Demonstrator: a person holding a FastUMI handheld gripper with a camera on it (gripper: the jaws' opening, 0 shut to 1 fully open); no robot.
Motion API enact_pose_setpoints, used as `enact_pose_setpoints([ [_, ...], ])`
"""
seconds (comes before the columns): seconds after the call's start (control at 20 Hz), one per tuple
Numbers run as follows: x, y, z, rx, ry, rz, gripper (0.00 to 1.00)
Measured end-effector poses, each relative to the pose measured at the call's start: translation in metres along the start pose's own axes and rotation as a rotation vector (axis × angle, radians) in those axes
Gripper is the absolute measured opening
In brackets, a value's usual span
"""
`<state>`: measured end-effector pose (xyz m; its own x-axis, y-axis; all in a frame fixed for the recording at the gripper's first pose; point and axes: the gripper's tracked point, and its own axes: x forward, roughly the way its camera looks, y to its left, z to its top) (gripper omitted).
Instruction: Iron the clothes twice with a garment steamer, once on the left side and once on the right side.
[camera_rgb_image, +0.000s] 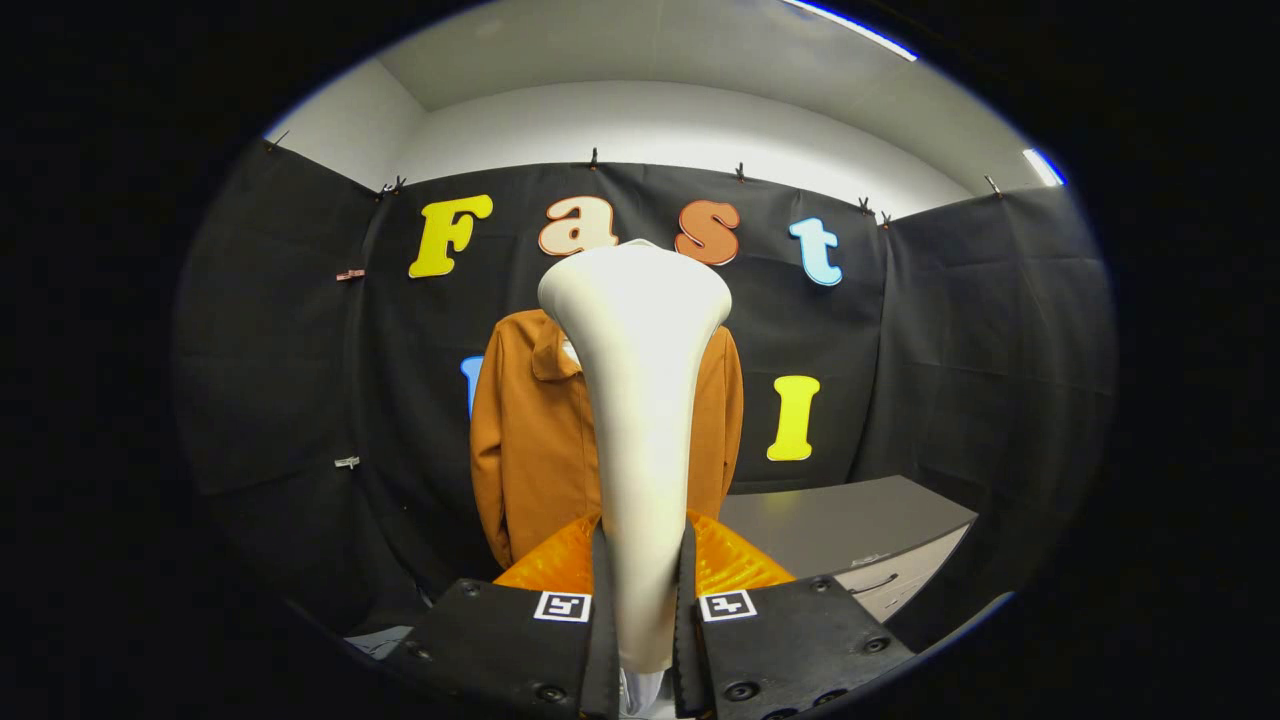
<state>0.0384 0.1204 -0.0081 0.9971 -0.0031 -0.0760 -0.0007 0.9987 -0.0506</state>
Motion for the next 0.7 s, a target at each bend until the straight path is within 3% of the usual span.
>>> enact_pose_setpoints([
  [0.7, 0.0033, -0.0047, 0.0080, -0.021, -0.018, 0.018, 0.25],
])
